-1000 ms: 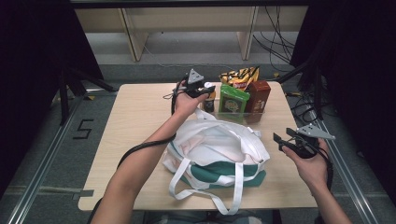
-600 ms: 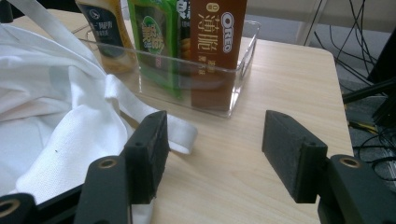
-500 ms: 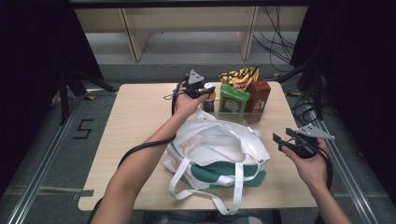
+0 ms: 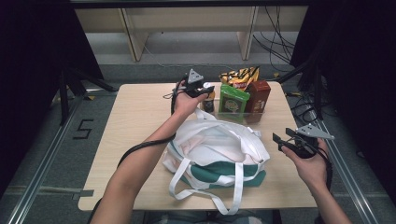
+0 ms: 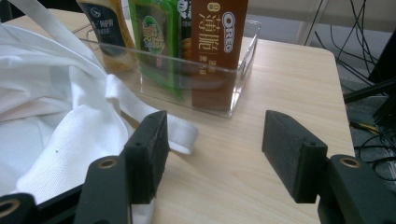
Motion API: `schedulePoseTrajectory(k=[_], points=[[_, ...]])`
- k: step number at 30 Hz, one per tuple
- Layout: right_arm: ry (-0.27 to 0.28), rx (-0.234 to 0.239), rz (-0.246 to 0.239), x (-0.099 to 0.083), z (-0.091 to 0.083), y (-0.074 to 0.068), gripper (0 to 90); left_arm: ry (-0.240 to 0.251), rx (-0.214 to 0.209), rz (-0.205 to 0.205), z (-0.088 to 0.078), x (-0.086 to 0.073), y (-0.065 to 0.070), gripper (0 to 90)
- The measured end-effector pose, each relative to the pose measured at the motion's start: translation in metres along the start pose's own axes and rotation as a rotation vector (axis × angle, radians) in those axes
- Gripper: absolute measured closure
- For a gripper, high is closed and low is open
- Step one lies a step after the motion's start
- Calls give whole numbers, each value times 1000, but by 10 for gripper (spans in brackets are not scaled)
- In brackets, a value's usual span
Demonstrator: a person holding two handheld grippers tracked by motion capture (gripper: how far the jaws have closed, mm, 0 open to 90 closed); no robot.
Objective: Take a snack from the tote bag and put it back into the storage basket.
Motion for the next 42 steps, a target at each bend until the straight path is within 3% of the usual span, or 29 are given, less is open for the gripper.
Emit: schedulePoseTrajectory(k=[8, 9, 12, 17, 23, 27, 30, 32, 38, 40, 42], points=[[11, 4, -21, 0, 1, 1, 415, -13, -4, 2, 2, 0, 0, 587], [0, 1, 0, 0, 0, 0, 415, -14, -3, 3, 2, 0, 0, 586], [1, 1, 6, 0, 0, 0, 415, -15, -1, 2, 2, 0, 0, 585], [10, 5, -19, 0, 1, 1, 415, -27, -4, 12, 3, 0, 0, 575], [-1, 3, -8, -1, 1, -1, 414, -44, 3, 13, 1, 3, 0, 482], [19, 11, -34, 0, 2, 1, 414, -47, 10, 9, -1, 5, 0, 447], [4, 6, -13, 0, 1, -1, 414, -46, 20, -3, -3, 7, -1, 423], [13, 18, -42, 0, 2, 2, 414, -46, 23, -3, -6, 9, -1, 413], [20, 14, -47, 1, 2, 2, 413, -40, 20, -8, -17, 14, 1, 405], [17, 4, -15, 1, 1, 0, 413, -38, 21, -8, -21, 16, 1, 406], [15, 3, -15, 1, 1, 0, 413, -38, 24, -9, -26, 17, 2, 405]])
Point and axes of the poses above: each handheld gripper's, and its own axes: z roughly forward along the jaws, x roughly out of its top, y roughly to its right, the point moved 6 cm from there along z, roughly forward along the jaws, and after that the axes turned 15 degrees about y, right-handed, at the moved point
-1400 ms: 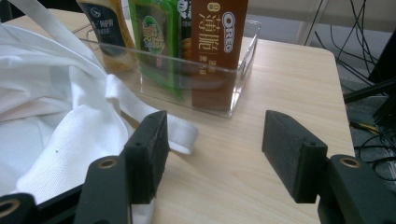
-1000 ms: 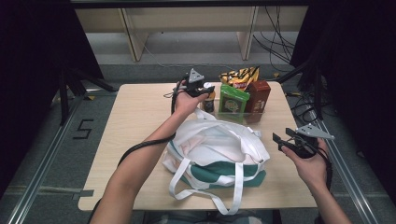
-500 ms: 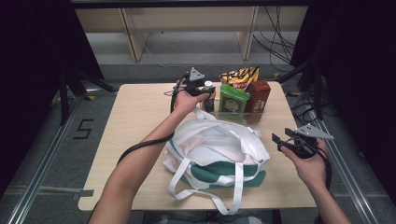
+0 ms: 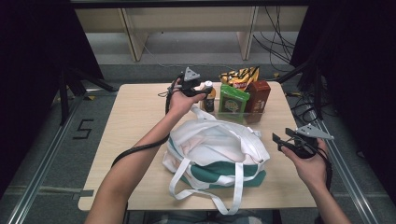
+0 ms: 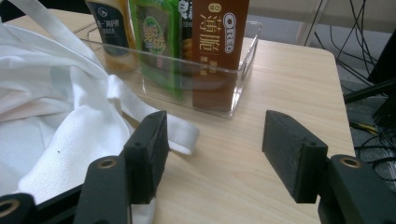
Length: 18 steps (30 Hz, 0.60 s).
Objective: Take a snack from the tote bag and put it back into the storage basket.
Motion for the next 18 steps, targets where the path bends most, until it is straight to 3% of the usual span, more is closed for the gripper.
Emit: schedulePoseTrajectory(k=[7, 9, 11, 12, 13, 17, 18], points=[[-10, -5, 9, 0, -1, -1, 413, -3, 5, 0, -16, 1, 1, 396], [13, 2, 6, 0, 1, 0, 413, -5, 7, 0, -20, 1, 0, 396], [-8, -1, 8, -1, -1, -1, 412, -10, 5, -7, -25, 1, 0, 393], [-2, 14, -21, 0, 0, 1, 412, -5, 7, -14, -27, 1, 1, 392], [2, 0, 8, 0, 0, -2, 412, -8, 8, -11, -30, 1, 1, 391], [-12, -7, 12, 0, -2, -1, 412, -1, 2, -5, -41, 1, 3, 391], [-4, -3, -8, 0, -1, 1, 412, 2, 2, -4, -43, 1, 3, 391]])
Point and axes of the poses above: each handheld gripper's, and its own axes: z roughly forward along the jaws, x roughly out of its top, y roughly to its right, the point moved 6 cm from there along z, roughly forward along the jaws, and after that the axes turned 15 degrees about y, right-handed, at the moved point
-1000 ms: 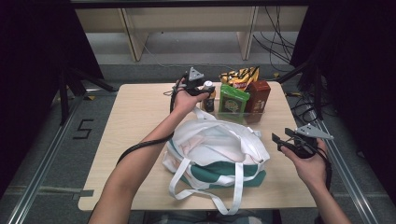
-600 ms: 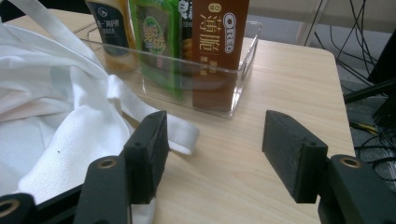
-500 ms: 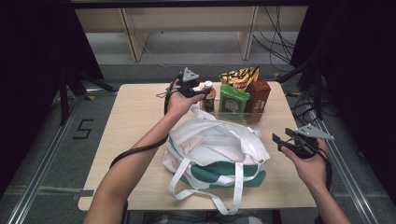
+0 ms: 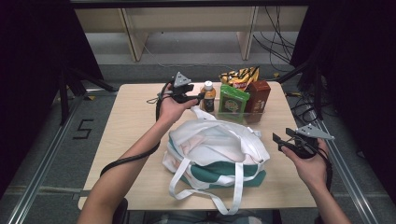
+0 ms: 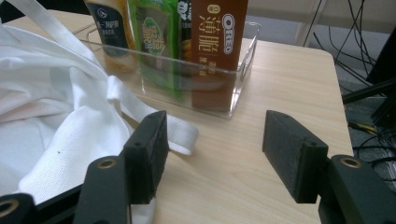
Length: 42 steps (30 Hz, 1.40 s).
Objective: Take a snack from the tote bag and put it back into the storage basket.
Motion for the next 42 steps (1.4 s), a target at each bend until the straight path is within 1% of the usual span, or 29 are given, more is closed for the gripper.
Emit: schedulePoseTrajectory(k=[1, 2, 4, 7, 8, 9, 10, 13, 14, 16, 17, 19, 21, 22, 23, 24, 25, 26, 27, 28, 30, 31, 33, 34, 35, 36, 37, 39, 42], points=[[-6, -3, 18, 0, 0, -1, 411, 1, 0, 0, -3, 0, 0, 392], [-5, -1, 14, 0, 0, -1, 411, 5, 1, -1, -5, -1, -1, 392], [-6, 0, 10, 0, 0, -2, 411, 7, 4, 12, -12, -2, -2, 393], [-5, -1, 7, 0, 0, -2, 411, 14, 7, 12, -22, -4, -3, 393], [6, 3, 10, 0, 1, -2, 411, 16, 7, 15, -27, -5, -3, 393], [-10, -2, 14, 0, 0, -2, 410, 19, 8, 12, -29, -5, -3, 394], [4, 1, 2, 0, 1, -2, 411, 21, 8, 14, -34, -6, -4, 394], [6, 4, -4, 1, 1, -2, 409, 31, 12, 9, -43, -9, -3, 394], [12, 7, -18, 1, 1, -1, 407, 32, 13, 13, -47, -10, -3, 394], [15, 14, -28, 1, 2, 0, 407, 35, 12, 12, -55, -13, -1, 394], [5, 2, -2, 1, 1, -2, 407, 39, 10, 12, -59, -14, 0, 394], [9, 6, -20, 1, 1, -1, 407, 47, 8, 9, -66, -15, 2, 395], [10, 6, -10, 1, 1, -2, 406, 50, 2, 8, -73, -17, 3, 394], [9, 3, -7, 1, 1, -3, 406, 55, 5, -2, -76, -18, 3, 394], [6, 3, -12, 1, 1, -2, 406, 55, 6, -1, -80, -19, 3, 394], [13, 8, -31, 1, 2, 0, 406, 55, 6, 3, -83, -20, 3, 394], [12, 7, -26, 1, 1, -1, 406, 55, 6, 3, -83, -20, 3, 394], [8, 5, -15, 1, 1, -1, 406, 65, 5, -4, -89, -22, 3, 394], [6, 3, -9, 1, 1, -2, 406, 60, 6, 4, -92, -24, 4, 394], [14, 7, -36, 1, 2, 0, 405, 59, 7, 2, -94, -25, 4, 393], [11, 7, -29, 1, 2, -1, 405, 66, 10, -1, -100, -27, 4, 394], [7, 4, -15, 1, 1, -2, 405, 65, 12, 0, -102, -29, 4, 394], [8, 5, -15, 1, 1, -1, 405, 70, 17, -7, -108, -32, 5, 394], [4, 3, -4, 1, 1, -2, 405, 69, 16, -5, -111, -33, 5, 394], [12, 5, -20, 0, 2, -1, 405, 69, 19, -1, -114, -35, 5, 394], [4, 3, -3, 1, 1, -2, 405, 73, 22, -3, -116, -36, 6, 394], [13, 14, -30, 1, 2, 0, 405, 73, 21, 1, -119, -37, 6, 394], [14, 14, -27, 1, 2, 0, 404, 71, 29, 2, -125, -40, 6, 394], [14, 14, -26, 1, 2, 0, 403, 65, 27, 2, -134, -46, 8, 392]])
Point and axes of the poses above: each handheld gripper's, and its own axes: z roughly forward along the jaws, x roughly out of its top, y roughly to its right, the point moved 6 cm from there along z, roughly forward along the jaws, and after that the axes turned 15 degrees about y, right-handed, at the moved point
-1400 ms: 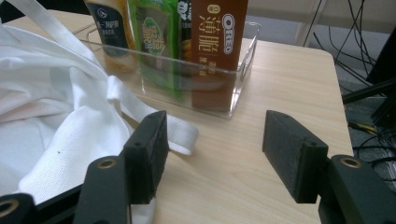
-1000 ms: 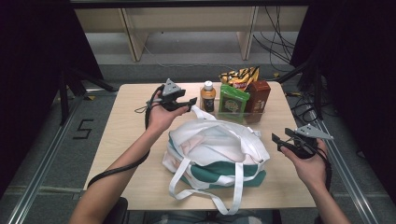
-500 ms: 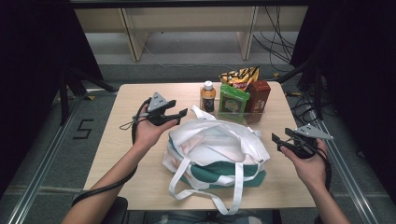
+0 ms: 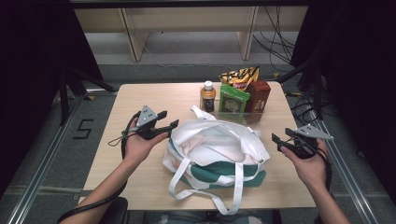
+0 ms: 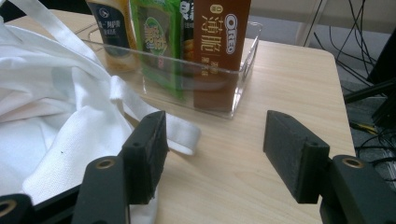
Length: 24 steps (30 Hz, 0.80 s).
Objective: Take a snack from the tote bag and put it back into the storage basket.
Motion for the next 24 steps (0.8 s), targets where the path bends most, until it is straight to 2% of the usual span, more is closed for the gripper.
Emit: schedulePoseTrajectory(k=[1, 2, 6, 7, 8, 11, 13, 16, 24], points=[[0, -1, -1, 0, 0, 0, 403, 1, -1, -4, -3, -2, 1, 392], [-7, -11, 23, -1, -1, -2, 403, -5, 3, -5, -6, -4, 1, 392], [-10, -10, 13, -1, 0, -2, 402, -7, 6, -15, -17, -13, 5, 392], [-17, -12, 23, -2, 0, -3, 402, -5, 2, -21, -20, -15, 6, 392], [-12, -9, 9, -1, 0, -2, 401, -8, 4, -24, -23, -16, 7, 391], [-22, -13, 33, -2, -1, -4, 401, -6, 1, -29, -30, -20, 10, 390], [-22, -13, 32, -2, -1, -4, 399, -8, 7, -34, -35, -23, 11, 390], [-6, 1, 4, -2, 1, -2, 398, -3, 14, -45, -41, -26, 13, 390], [-17, -3, 0, -2, 0, 1, 397, 4, 30, -63, -48, -34, 17, 390]])
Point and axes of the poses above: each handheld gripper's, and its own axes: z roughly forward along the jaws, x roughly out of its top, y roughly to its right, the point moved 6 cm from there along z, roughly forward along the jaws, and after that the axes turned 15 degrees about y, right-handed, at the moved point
